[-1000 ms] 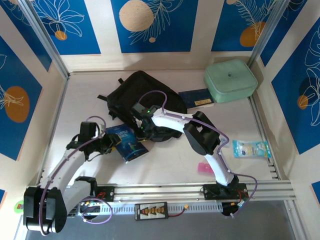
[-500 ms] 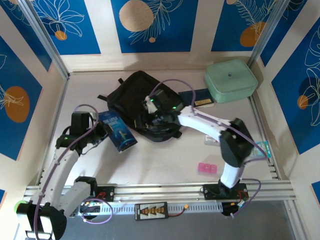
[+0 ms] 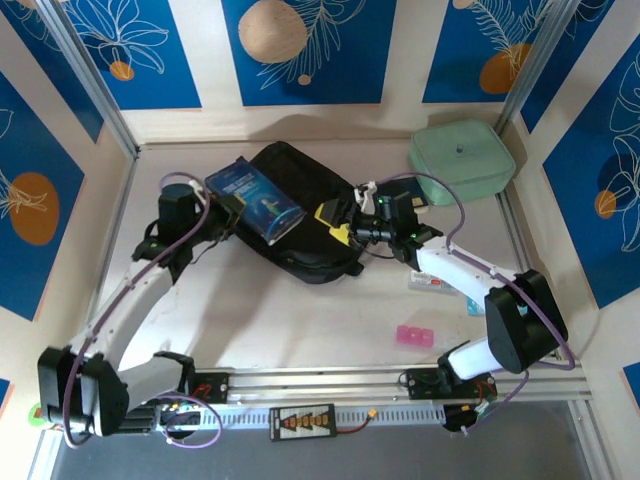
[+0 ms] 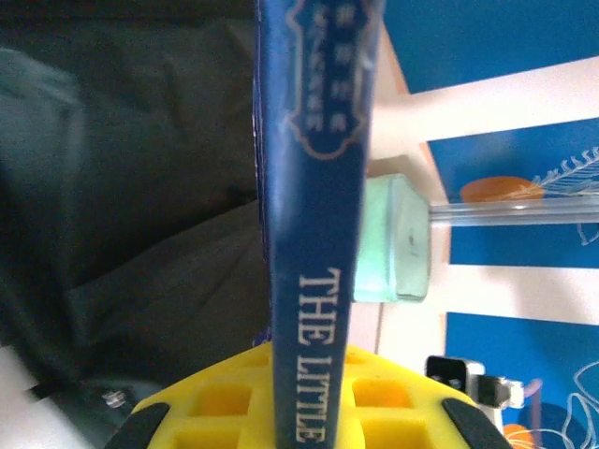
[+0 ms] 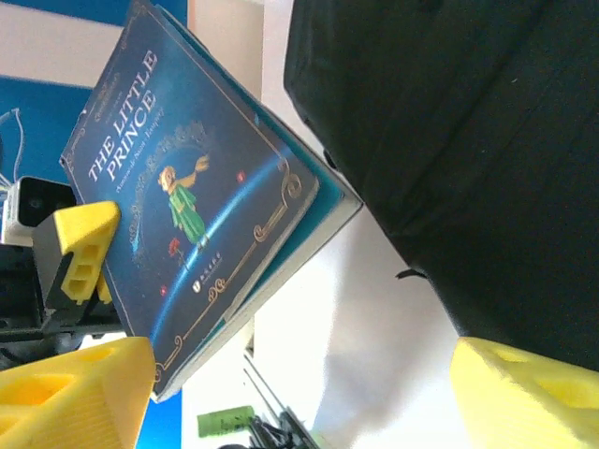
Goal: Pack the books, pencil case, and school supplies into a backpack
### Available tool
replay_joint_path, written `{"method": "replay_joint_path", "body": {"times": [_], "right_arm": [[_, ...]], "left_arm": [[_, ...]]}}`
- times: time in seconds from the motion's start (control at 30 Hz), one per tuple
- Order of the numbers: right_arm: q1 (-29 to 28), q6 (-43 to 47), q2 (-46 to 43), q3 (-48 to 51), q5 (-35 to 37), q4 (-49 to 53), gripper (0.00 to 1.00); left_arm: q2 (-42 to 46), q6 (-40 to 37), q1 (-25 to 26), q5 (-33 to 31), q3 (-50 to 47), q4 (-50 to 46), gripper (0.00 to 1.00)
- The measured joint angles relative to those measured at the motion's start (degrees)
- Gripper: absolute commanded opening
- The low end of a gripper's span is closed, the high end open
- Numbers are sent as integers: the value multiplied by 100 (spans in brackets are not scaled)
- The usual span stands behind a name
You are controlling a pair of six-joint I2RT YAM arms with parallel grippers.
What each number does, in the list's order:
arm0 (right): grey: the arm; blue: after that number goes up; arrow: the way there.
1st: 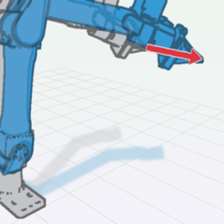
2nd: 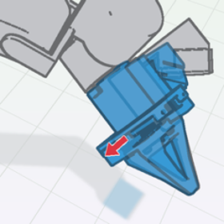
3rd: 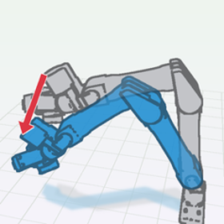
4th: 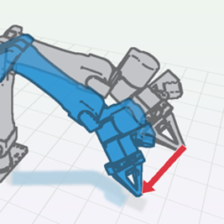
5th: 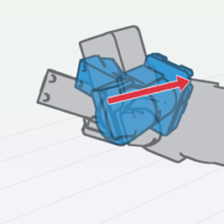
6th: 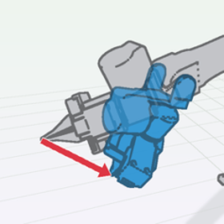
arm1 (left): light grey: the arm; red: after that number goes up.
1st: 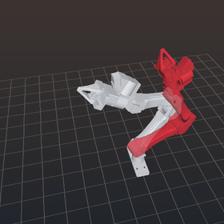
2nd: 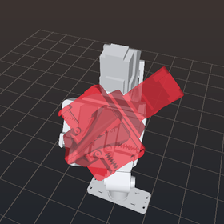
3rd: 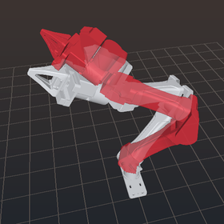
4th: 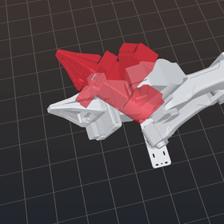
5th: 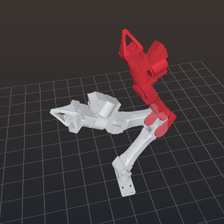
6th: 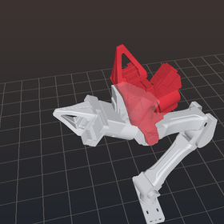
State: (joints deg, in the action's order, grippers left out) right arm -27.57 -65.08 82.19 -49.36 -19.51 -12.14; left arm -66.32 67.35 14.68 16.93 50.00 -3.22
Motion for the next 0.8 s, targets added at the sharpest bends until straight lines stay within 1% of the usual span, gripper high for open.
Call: {"method": "replay_joint_path", "body": {"times": [0.07,0.17,0.3,0.4,0.67,0.77,0.8], "right_arm": [[70,-511,2,125,0,-374,91],[87,-1228,52,192,0,-1014,92],[103,-2041,308,236,-2,-1891,93],[103,-2494,586,234,-4,-2352,92],[68,-3049,1069,116,-7,-2780,89],[52,-3150,1204,-42,-4,-2940,85],[52,-3187,1263,-107,-4,-3027,80]], "left_arm": [[-385,221,258,-118,83,492,0],[-859,540,553,-275,138,1152,0],[-1228,890,737,-396,162,1722,0],[-1322,1040,793,-459,212,1919,0],[-1327,1340,828,-573,225,2302,0],[-1327,1434,848,-601,225,2361,0],[-1327,1478,852,-605,225,2385,0]]}}
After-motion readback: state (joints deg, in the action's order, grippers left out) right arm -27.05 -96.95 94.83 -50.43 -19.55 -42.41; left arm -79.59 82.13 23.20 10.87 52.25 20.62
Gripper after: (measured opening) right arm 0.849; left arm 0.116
